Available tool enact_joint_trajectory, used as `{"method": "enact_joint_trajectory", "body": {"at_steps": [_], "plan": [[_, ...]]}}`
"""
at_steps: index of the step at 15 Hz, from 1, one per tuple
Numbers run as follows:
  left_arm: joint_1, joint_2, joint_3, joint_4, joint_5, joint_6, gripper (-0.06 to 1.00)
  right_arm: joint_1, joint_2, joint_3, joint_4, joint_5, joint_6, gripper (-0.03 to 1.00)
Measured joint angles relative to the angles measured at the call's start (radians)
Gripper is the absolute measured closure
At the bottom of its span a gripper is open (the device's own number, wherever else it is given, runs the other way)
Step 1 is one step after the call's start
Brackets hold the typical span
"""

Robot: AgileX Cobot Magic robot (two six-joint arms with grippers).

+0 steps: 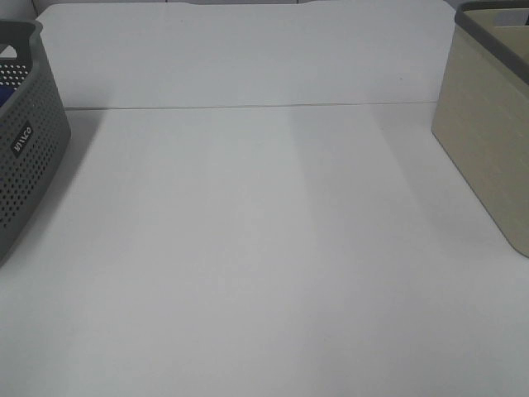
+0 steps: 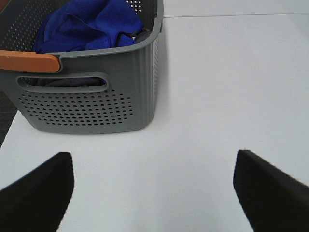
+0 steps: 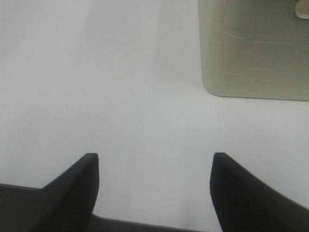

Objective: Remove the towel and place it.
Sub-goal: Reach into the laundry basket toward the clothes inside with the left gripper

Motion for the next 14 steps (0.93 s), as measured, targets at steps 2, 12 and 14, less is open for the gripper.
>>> {"method": "enact_joint_trajectory", "body": {"at_steps": [2, 12, 14], "plan": [[-0.007, 0.000, 0.000, 0.002, 0.000, -0.014, 0.11, 0.000, 0.000, 0.000, 0.000, 0.000, 0.000, 0.31], [-0.069, 0.000, 0.000, 0.002, 0.000, -0.025, 0.11, 0.000, 0.000, 0.000, 0.000, 0.000, 0.000, 0.31], [-0.069, 0.000, 0.000, 0.002, 0.000, -0.026, 0.11, 0.000, 0.000, 0.000, 0.000, 0.000, 0.000, 0.31]]}}
